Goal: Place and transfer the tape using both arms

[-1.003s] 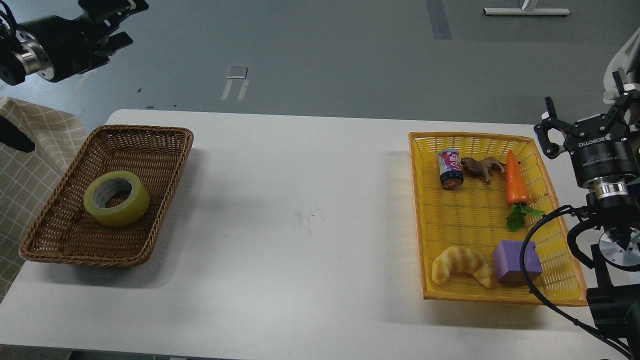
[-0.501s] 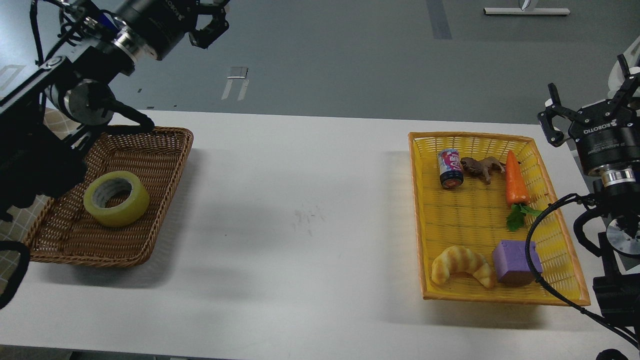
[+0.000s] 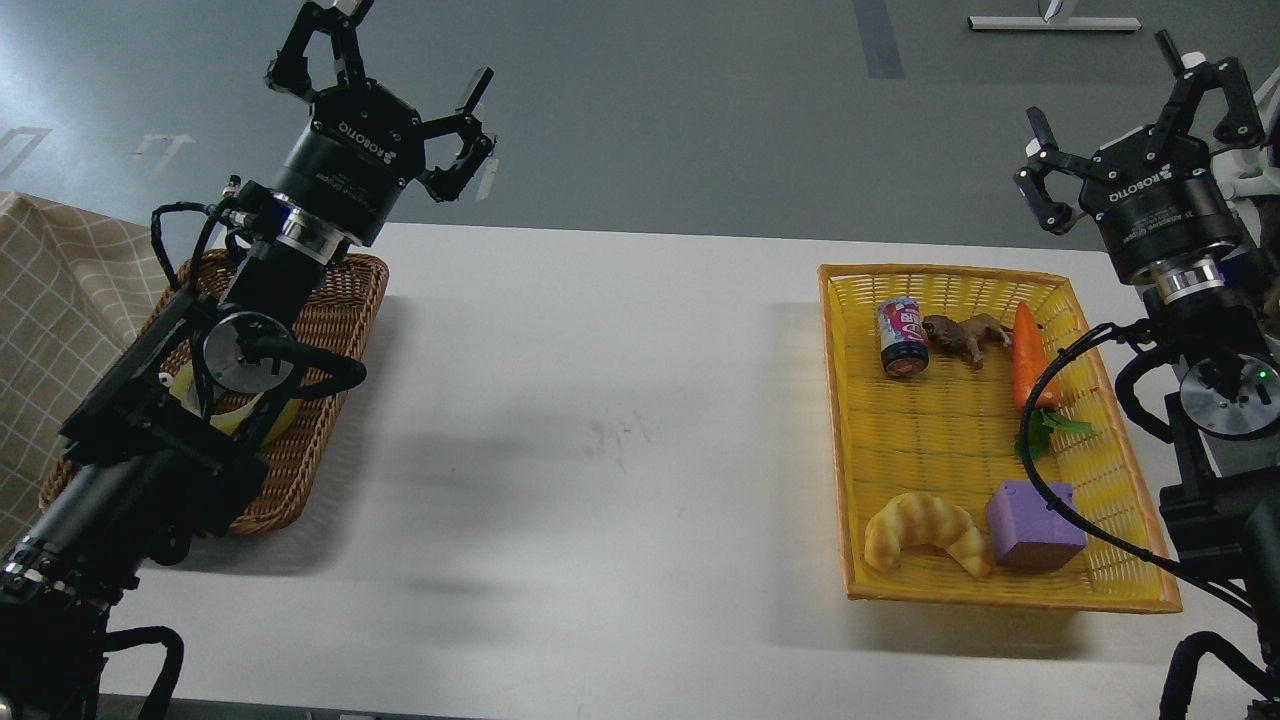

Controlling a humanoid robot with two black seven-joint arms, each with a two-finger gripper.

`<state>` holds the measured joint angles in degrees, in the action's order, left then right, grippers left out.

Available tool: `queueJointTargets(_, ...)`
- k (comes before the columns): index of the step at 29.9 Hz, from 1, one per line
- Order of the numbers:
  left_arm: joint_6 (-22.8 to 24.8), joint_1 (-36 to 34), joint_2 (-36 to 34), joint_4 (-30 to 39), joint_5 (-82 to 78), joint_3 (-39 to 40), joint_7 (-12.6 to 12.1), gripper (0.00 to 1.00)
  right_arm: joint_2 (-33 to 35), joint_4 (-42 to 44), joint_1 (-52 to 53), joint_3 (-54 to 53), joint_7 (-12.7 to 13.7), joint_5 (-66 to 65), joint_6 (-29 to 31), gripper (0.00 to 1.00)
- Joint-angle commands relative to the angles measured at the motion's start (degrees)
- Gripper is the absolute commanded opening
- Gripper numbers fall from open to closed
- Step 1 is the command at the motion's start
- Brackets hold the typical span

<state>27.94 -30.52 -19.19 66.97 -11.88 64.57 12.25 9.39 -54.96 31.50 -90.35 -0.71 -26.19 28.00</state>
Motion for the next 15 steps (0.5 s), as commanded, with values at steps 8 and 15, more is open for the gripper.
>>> queueJointTargets(8, 0.06, 0.72, 3.46, 0.53, 0.02, 0.12, -0.12, 0.98, -2.01, -0.41, -0.38, 0.00, -0.16, 0.27, 0.00, 1.00)
queueJointTargets(15, 0.06, 1.16, 3.72, 0.01, 0.19, 0.21, -0.21, 0.98, -1.40, -0.15, -0.39, 0.18, 0.01, 0.27, 0.00, 1.00)
